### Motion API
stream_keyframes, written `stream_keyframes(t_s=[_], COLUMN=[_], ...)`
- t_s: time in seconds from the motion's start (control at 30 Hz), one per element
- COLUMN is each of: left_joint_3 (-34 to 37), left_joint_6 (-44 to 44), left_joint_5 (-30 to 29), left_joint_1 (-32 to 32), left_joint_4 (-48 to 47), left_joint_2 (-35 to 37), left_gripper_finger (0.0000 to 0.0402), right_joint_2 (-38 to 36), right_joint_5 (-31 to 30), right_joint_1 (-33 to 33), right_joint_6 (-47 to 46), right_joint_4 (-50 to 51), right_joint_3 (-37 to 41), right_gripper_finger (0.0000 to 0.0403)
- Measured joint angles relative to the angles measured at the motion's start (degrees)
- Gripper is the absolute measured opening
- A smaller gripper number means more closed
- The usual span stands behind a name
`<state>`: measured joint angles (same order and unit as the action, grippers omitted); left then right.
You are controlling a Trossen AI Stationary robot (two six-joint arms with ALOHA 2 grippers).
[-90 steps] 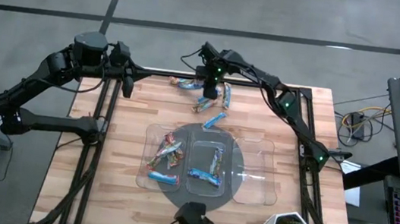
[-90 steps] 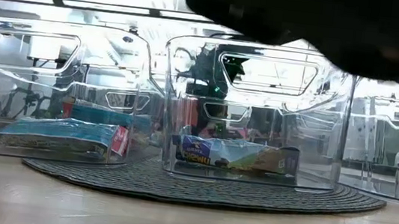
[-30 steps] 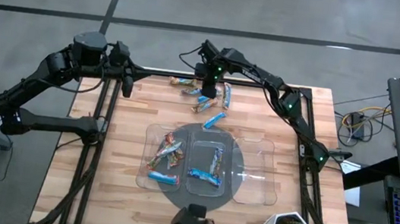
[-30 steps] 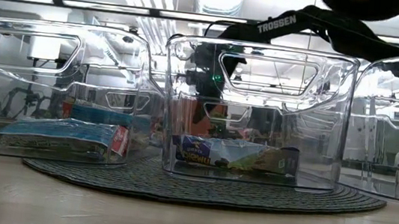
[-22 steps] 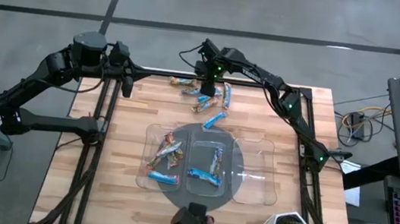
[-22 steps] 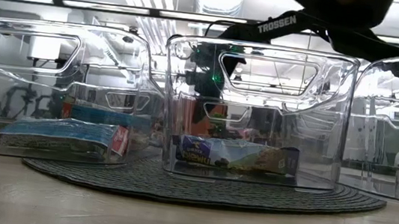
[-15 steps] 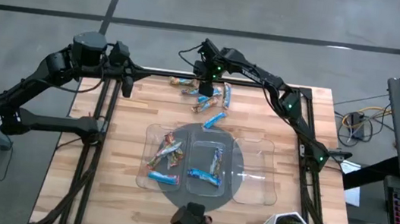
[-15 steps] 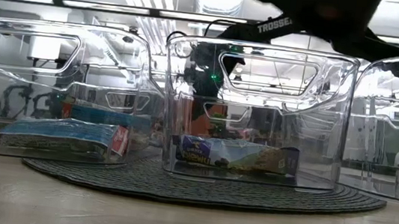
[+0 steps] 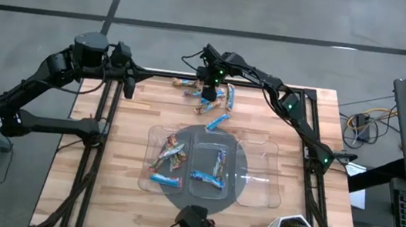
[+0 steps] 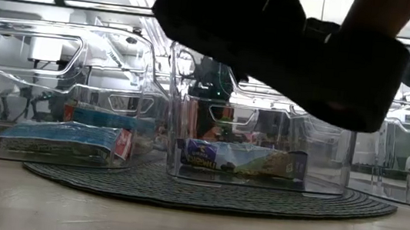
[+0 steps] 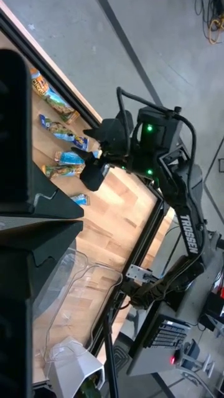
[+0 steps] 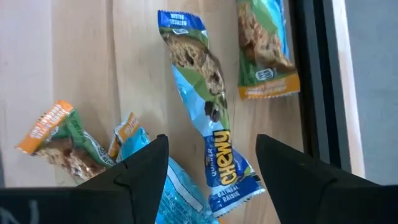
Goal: Pick and place Granola Bars by type
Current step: Put the blue granola bar into the middle transparent bin
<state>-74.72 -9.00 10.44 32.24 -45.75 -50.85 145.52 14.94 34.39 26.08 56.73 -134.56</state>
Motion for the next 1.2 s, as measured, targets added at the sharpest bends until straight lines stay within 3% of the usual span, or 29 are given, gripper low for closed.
stream_keyframes(t_s=[0.83,1.2], left_joint_3=[0.00,0.00], left_joint_6=[-0.05,-0.39], left_joint_5=[0.00,0.00], left_joint_1=[0.01,0.01], left_joint_4=[-0.29,-0.25], left_joint_2=[0.00,0.00], left_gripper_finger=[0.0000,0.0000], right_joint_2=[0.25,0.25], right_joint_5=[0.13,2.74], right_joint_1=[1.42,1.75], right_joint_6=[-0.31,0.09], right_joint_4=[0.03,1.09], right_joint_3=[0.17,4.59], right_gripper_finger=[0.0219,0.0219])
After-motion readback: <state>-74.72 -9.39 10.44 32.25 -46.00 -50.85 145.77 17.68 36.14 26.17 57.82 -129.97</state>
